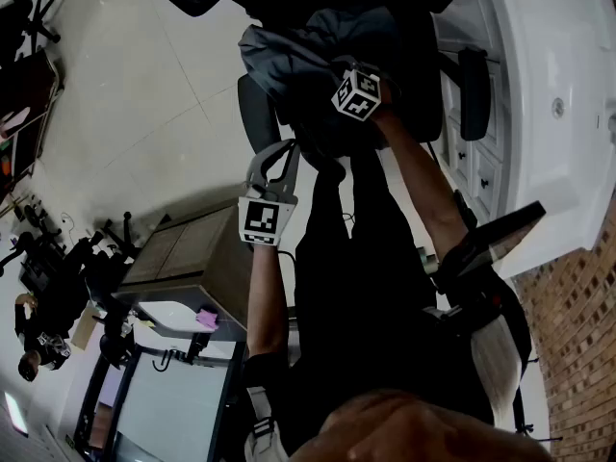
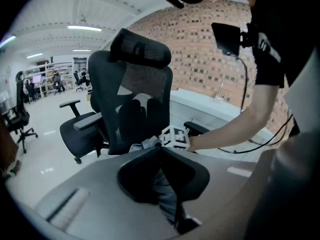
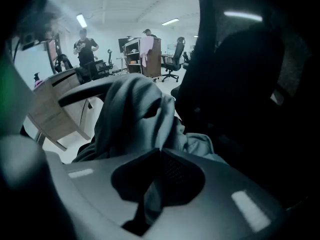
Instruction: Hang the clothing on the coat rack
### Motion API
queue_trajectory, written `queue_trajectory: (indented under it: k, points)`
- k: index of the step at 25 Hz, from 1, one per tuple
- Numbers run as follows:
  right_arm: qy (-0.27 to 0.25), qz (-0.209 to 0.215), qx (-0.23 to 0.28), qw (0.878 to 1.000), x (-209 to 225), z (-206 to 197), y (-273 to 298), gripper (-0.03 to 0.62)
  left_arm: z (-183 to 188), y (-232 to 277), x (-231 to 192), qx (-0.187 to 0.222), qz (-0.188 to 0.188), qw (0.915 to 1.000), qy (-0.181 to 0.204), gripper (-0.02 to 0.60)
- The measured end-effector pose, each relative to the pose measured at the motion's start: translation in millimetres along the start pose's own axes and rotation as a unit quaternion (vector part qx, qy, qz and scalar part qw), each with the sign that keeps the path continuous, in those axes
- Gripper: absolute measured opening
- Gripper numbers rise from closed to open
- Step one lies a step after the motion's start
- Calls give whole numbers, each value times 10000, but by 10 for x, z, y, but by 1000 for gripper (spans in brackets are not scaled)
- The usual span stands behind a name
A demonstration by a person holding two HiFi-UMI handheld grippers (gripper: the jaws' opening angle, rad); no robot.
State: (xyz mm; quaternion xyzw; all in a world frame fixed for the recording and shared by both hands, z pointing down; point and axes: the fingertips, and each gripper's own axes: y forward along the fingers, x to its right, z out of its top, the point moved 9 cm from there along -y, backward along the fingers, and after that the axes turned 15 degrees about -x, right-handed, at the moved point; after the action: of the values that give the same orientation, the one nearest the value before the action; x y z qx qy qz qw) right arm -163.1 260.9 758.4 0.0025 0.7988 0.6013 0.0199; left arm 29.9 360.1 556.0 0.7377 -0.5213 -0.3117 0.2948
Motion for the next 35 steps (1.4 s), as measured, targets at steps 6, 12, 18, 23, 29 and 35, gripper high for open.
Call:
queue_trajectory:
  k: [6, 12, 18, 23, 29, 35]
  points:
    - [-248, -466, 305, 9981, -762, -282, -476, 17, 220, 1232, -506, -805, -358, 9929, -795, 3]
    - [440, 712, -36, 9965, -1225, -762, -168, 122, -230, 1862, -344, -1597, -348, 9757, -1458, 3]
    - [2879, 429, 730, 9539, -61, -943, -442, 227, -353, 1917, -390, -1647, 134, 9772, -1329, 3]
    - [2551, 580, -123, 9651, 472, -608, 246, 225, -283, 1943, -397, -1493, 424, 9822, -1062, 3]
    - [4207, 520, 1392, 8950, 516, -1048, -591, 20, -106, 1982, -468, -1371, 538, 9863, -737, 3]
    - [5124, 519, 2658, 8149, 456, -1518, -1267, 20, 228, 1996, -610, -1057, 446, 9925, -425, 3]
